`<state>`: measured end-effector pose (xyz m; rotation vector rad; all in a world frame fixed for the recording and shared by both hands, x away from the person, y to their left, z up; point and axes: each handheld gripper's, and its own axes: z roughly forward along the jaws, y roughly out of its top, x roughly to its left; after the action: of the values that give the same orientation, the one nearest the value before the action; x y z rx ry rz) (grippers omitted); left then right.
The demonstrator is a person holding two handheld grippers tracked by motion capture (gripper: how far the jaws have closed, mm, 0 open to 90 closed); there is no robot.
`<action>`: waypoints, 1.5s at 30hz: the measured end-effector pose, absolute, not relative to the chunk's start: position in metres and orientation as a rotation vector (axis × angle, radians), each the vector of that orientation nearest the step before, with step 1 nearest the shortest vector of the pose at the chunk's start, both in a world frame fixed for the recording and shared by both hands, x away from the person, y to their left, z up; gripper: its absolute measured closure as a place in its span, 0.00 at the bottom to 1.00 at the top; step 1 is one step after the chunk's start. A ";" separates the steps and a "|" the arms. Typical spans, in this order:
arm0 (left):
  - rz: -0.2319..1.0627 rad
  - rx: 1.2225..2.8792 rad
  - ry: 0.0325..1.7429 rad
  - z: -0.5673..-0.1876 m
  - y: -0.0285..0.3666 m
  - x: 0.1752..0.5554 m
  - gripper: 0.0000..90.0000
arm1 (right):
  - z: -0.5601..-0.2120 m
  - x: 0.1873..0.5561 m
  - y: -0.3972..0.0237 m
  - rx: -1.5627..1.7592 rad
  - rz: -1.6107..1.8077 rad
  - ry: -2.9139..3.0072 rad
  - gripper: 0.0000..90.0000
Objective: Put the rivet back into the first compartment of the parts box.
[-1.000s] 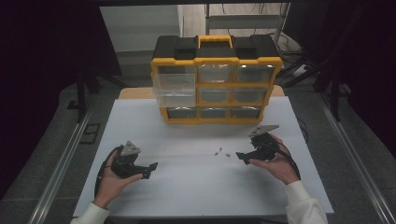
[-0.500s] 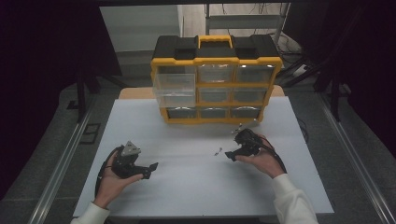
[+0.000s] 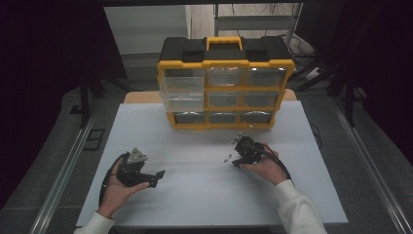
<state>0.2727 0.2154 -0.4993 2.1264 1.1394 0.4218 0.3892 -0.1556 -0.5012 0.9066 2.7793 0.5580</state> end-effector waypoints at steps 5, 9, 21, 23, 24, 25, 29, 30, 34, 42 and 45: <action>0.425 2.133 1.137 -0.499 0.215 0.272 0.10 | -0.501 0.390 -0.154 0.903 0.553 2.799 0.71; 0.425 2.139 1.134 -0.500 0.215 0.273 0.10 | -0.500 0.391 -0.154 0.919 0.552 2.818 0.87; 0.429 2.146 1.130 -0.500 0.214 0.272 0.10 | -0.492 0.389 -0.157 0.906 0.589 2.817 0.92; 0.432 2.145 1.131 -0.499 0.214 0.272 0.10 | -0.479 0.386 -0.162 0.905 0.665 2.807 0.92; 0.433 2.144 1.130 -0.498 0.215 0.272 0.10 | -0.479 0.386 -0.162 0.905 0.665 2.807 0.92; 0.433 2.140 1.130 -0.497 0.215 0.272 0.10 | -0.474 0.384 -0.163 0.907 0.695 2.806 0.92; 0.432 2.139 1.131 -0.498 0.215 0.272 0.10 | -0.449 0.380 -0.169 0.892 0.816 2.787 0.92; 0.432 2.146 1.124 -0.498 0.215 0.272 0.11 | -0.445 0.380 -0.169 0.889 0.831 2.785 0.92; 0.427 2.151 1.119 -0.498 0.214 0.272 0.11 | -0.410 0.378 -0.169 0.850 0.890 2.778 0.92; 0.433 2.150 1.119 -0.498 0.214 0.271 0.11 | -0.368 0.383 -0.163 0.770 0.945 2.763 0.92; 0.430 2.148 1.126 -0.499 0.214 0.271 0.11 | -0.348 0.388 -0.158 0.742 0.972 2.759 0.92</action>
<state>0.2712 0.2138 -0.4987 2.1480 1.1257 0.4304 0.3882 -0.1579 -0.3484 0.7416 2.7591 0.9716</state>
